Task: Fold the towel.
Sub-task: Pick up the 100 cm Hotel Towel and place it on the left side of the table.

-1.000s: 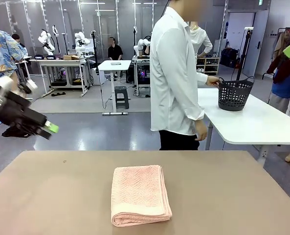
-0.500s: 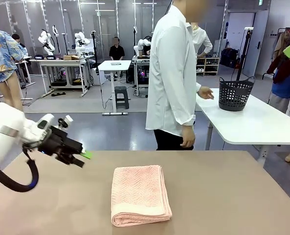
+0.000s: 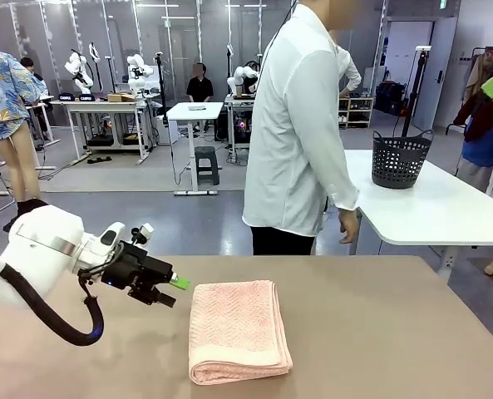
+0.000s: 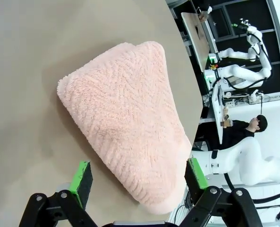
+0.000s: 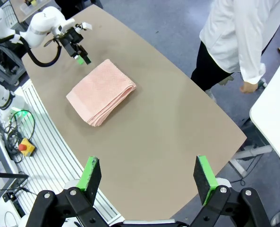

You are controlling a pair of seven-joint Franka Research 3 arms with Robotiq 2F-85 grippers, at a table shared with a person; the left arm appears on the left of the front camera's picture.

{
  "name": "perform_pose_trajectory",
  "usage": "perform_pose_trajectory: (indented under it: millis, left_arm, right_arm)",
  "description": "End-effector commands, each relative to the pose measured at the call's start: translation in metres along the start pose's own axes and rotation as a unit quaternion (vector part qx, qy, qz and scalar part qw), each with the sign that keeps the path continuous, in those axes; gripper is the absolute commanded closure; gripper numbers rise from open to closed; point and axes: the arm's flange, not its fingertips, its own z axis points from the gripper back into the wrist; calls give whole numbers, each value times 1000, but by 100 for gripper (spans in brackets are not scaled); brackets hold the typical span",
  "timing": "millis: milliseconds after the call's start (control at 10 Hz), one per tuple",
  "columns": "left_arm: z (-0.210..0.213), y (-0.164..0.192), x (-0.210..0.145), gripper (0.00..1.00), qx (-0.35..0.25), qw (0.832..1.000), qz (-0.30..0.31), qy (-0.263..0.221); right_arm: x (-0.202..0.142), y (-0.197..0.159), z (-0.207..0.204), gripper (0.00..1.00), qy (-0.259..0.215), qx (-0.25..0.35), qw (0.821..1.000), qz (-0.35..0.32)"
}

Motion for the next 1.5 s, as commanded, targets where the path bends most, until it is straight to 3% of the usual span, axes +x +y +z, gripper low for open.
perform_pose_trajectory:
  millis: [0, 300, 700, 800, 900, 1000, 1100, 1400]
  left_arm:
    - [-13, 15, 5, 0, 0, 1000, 5, -7]
    - [-29, 25, -3, 0, -17, 999, 47, -2]
    - [-48, 29, -7, 0, -39, 998, 49, 4]
    - [-53, 28, -6, 15, -45, 998, 47, 12]
    - [-56, 28, -6, 41, -44, 998, 46, 17]
    - [-59, 29, -4, 75, -44, 998, 47, 19]
    - [-63, 29, -4, 100, -45, 998, 46, 21]
    - [-65, 28, -2, 96, -47, 998, 44, 23]
  right_arm:
    - [1, 0, -1, 0, 2, -1, 1000, 0]
    - [1, 0, -1, 0, 2, -1, 1000, 0]
    - [1, 0, -1, 0, 2, -1, 1000, 0]
    - [1, 0, -1, 0, 2, -1, 1000, 0]
    - [1, 0, -1, 0, 2, -1, 1000, 0]
    - [1, 0, -1, 0, 2, -1, 1000, 0]
    - [1, 0, -1, 0, 2, -1, 1000, 0]
    - [1, 0, -1, 0, 2, -1, 1000, 0]
